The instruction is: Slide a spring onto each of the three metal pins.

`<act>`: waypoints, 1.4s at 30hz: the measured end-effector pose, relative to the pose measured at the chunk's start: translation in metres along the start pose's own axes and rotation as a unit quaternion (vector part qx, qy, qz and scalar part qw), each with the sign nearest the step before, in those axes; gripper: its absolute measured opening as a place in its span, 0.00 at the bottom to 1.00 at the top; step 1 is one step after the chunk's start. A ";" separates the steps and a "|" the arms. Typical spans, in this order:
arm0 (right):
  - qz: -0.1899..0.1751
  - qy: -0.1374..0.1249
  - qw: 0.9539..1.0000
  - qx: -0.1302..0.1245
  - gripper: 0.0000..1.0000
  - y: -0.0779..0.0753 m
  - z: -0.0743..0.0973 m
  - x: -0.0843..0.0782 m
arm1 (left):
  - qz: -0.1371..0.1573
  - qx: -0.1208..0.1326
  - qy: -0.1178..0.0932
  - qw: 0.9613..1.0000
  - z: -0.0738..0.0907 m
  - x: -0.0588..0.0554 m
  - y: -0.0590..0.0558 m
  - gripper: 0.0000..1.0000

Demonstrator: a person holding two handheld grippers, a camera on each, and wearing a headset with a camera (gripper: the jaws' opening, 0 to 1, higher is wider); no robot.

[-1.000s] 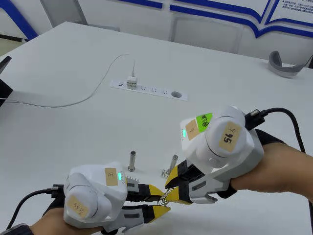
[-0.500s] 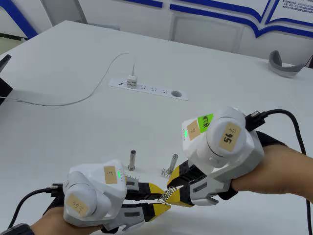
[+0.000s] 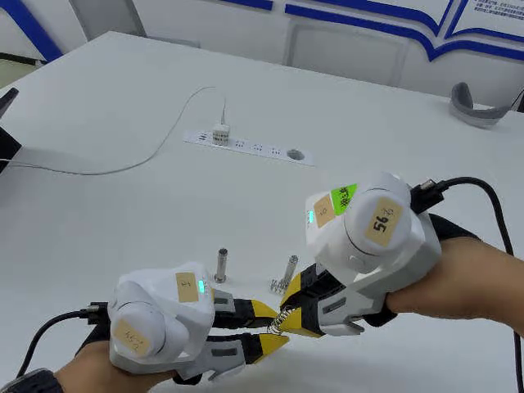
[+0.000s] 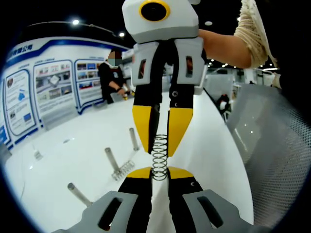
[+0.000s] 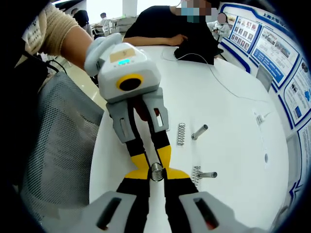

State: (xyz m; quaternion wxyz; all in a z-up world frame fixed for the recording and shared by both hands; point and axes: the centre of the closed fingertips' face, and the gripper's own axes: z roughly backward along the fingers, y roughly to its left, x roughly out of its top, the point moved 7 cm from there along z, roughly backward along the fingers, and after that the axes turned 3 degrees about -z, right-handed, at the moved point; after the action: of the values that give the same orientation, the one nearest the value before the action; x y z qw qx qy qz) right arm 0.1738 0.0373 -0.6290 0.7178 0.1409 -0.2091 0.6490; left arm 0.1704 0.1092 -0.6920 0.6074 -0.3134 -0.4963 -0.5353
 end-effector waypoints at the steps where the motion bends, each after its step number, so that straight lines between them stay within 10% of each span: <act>1: -0.001 0.001 1.000 -0.001 0.12 0.000 0.000 0.000 | 0.000 0.000 0.000 1.000 0.000 0.000 0.000 0.12; 42: -0.061 0.027 0.996 -0.062 0.12 -0.038 0.051 -0.037 | 0.062 0.101 0.011 0.993 0.061 -0.017 0.036 0.43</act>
State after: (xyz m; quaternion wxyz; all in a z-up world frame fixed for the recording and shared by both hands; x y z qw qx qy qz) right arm 0.2029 -0.0236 -0.5993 0.7691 0.0911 -0.2206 0.5930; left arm 0.1901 0.1792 -0.6835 0.6734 -0.2743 -0.5208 -0.4472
